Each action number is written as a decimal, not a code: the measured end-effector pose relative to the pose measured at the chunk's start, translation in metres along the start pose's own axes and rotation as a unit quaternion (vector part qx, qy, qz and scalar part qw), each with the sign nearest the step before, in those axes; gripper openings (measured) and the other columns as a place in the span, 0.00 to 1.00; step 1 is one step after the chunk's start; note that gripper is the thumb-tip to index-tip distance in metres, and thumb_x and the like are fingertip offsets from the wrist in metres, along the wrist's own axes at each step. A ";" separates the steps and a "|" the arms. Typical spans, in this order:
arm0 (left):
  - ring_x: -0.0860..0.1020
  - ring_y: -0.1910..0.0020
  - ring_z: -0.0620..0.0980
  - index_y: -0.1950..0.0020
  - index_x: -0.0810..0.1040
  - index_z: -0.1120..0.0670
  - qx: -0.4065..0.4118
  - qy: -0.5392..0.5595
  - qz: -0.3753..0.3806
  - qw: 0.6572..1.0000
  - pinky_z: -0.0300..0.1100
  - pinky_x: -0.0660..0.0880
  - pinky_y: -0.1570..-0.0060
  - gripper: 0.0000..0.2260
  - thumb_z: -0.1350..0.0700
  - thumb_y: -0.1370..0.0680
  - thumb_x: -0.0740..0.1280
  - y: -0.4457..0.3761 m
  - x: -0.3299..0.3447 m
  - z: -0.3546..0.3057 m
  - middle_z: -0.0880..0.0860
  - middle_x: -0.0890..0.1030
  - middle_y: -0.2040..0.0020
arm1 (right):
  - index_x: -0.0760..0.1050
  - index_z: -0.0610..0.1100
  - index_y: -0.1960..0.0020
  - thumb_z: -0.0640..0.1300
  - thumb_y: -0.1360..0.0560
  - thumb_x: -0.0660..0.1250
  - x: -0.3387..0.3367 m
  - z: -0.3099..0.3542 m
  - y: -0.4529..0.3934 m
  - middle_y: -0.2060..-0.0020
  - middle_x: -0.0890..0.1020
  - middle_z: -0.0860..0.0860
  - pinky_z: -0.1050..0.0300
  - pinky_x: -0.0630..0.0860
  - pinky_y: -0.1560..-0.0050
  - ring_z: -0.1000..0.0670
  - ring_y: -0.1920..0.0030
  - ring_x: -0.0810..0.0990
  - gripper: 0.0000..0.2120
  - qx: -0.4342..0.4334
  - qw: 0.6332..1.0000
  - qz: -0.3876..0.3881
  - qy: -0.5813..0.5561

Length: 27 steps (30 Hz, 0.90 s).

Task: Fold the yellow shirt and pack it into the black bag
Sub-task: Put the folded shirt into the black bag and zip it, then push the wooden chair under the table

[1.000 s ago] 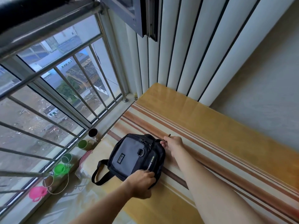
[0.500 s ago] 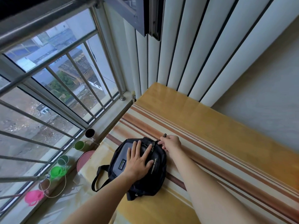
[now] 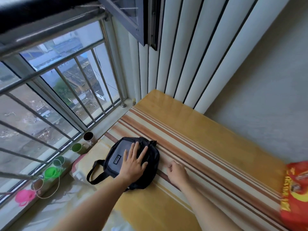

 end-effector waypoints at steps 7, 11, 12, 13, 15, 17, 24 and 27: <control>0.64 0.29 0.56 0.27 0.64 0.50 -0.060 -0.003 -0.060 0.996 0.51 0.66 0.34 0.24 0.44 0.21 0.55 0.116 0.002 -0.024 0.54 0.63 0.28 | 0.72 0.45 0.46 0.49 0.19 0.60 0.013 -0.045 0.088 0.49 0.80 0.48 0.60 0.72 0.63 0.49 0.55 0.78 0.08 -0.079 0.994 -0.001 0.070; 0.73 0.38 0.55 0.34 0.71 0.51 -0.108 0.059 -0.010 0.992 0.51 0.73 0.41 0.17 0.47 0.20 0.57 0.205 0.020 -0.028 0.53 0.71 0.34 | 0.73 0.45 0.50 0.48 0.20 0.61 0.025 -0.055 0.125 0.55 0.80 0.48 0.56 0.75 0.66 0.49 0.60 0.78 0.07 -0.107 0.989 0.009 0.098; 0.75 0.40 0.55 0.36 0.73 0.52 -0.128 0.079 0.020 0.988 0.51 0.75 0.43 0.15 0.48 0.20 0.57 0.228 0.025 -0.025 0.53 0.74 0.36 | 0.73 0.46 0.51 0.49 0.21 0.60 0.031 -0.054 0.132 0.57 0.80 0.49 0.56 0.75 0.65 0.49 0.61 0.79 0.07 -0.110 0.988 0.012 0.111; 0.77 0.43 0.56 0.38 0.74 0.53 -0.147 0.095 0.056 0.983 0.50 0.75 0.45 0.14 0.49 0.19 0.57 0.252 0.030 -0.022 0.54 0.77 0.39 | 0.73 0.46 0.52 0.49 0.21 0.60 0.039 -0.051 0.139 0.59 0.80 0.49 0.55 0.75 0.65 0.48 0.61 0.80 0.08 -0.117 0.985 0.017 0.122; 0.78 0.47 0.57 0.41 0.77 0.55 -0.175 0.111 0.112 0.972 0.49 0.74 0.48 0.14 0.50 0.19 0.57 0.303 0.037 -0.012 0.56 0.80 0.43 | 0.73 0.47 0.56 0.50 0.22 0.60 0.058 -0.034 0.158 0.59 0.79 0.48 0.54 0.75 0.61 0.45 0.57 0.80 0.09 -0.142 0.980 0.043 0.131; 0.78 0.47 0.56 0.42 0.78 0.55 -0.219 0.121 0.127 0.960 0.48 0.75 0.48 0.13 0.51 0.19 0.58 0.353 0.041 0.004 0.56 0.81 0.45 | 0.75 0.46 0.53 0.51 0.21 0.60 0.085 -0.013 0.179 0.55 0.80 0.46 0.54 0.72 0.57 0.42 0.49 0.79 0.10 -0.161 0.974 0.079 0.139; 0.79 0.53 0.47 0.47 0.79 0.50 -0.384 0.109 0.088 0.913 0.44 0.78 0.49 0.08 0.51 0.20 0.61 0.486 0.059 0.103 0.49 0.81 0.51 | 0.72 0.47 0.55 0.52 0.22 0.59 0.185 0.046 0.252 0.55 0.81 0.44 0.53 0.70 0.59 0.42 0.51 0.77 0.10 -0.236 0.951 0.160 0.122; 0.79 0.50 0.47 0.43 0.79 0.49 -0.399 0.085 0.087 0.909 0.41 0.75 0.52 0.11 0.51 0.20 0.61 0.522 0.064 0.142 0.49 0.82 0.47 | 0.71 0.48 0.56 0.50 0.22 0.60 0.218 0.060 0.281 0.57 0.77 0.48 0.53 0.71 0.56 0.44 0.50 0.75 0.07 -0.249 0.944 0.181 0.119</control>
Point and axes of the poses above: each hand's wrist, its own y-axis away from the middle knuckle, its own x-axis out of the palm, z = x × y, the point moved 4 cm from there along -y, towards the middle knuckle
